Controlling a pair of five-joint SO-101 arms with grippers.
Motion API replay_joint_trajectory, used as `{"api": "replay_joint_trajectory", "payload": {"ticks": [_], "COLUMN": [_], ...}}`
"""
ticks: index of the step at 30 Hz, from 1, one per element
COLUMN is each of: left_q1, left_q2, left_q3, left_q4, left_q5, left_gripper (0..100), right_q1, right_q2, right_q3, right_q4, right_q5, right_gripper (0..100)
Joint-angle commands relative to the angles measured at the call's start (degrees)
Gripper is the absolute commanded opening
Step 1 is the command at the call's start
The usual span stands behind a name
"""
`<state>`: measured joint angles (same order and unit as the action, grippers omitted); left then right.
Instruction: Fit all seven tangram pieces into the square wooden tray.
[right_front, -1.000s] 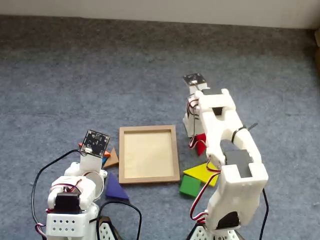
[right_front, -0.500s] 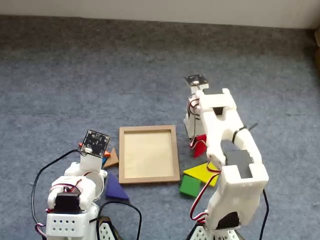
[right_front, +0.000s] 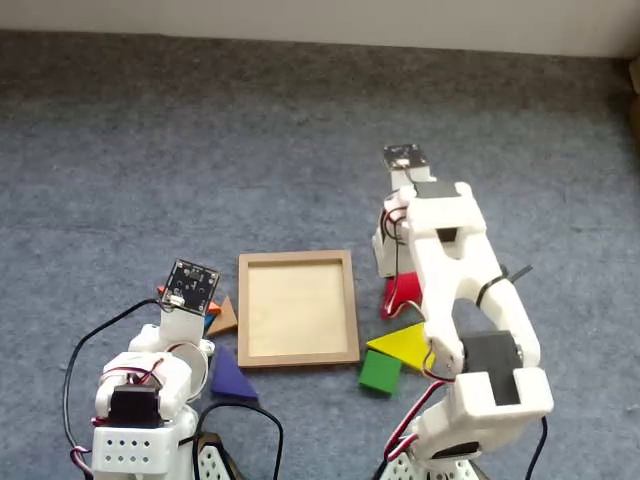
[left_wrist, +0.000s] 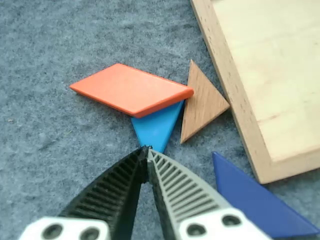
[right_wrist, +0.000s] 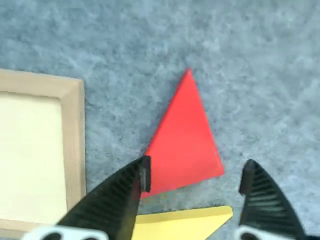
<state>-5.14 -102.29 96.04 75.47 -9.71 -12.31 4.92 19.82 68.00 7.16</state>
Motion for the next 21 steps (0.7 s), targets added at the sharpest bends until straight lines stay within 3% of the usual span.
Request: {"api": "replay_joint_trajectory", "payload": {"ticks": [1, 21], "left_q1": [-0.5, -0.5], "left_q2": [-1.8, -1.8], "left_q3": [1.2, 1.2], "left_q4": [0.3, 0.3], "left_q5": [-0.4, -0.4], "left_gripper": [1, 1], "right_q1": [0.7, -3.1], "right_q2": [-4.0, 0.3], "right_q3": [0.9, 5.8], "right_q4": [0.1, -7.1], "right_q5": [-1.5, -10.4], "right_gripper": [32.3, 32.1]}}
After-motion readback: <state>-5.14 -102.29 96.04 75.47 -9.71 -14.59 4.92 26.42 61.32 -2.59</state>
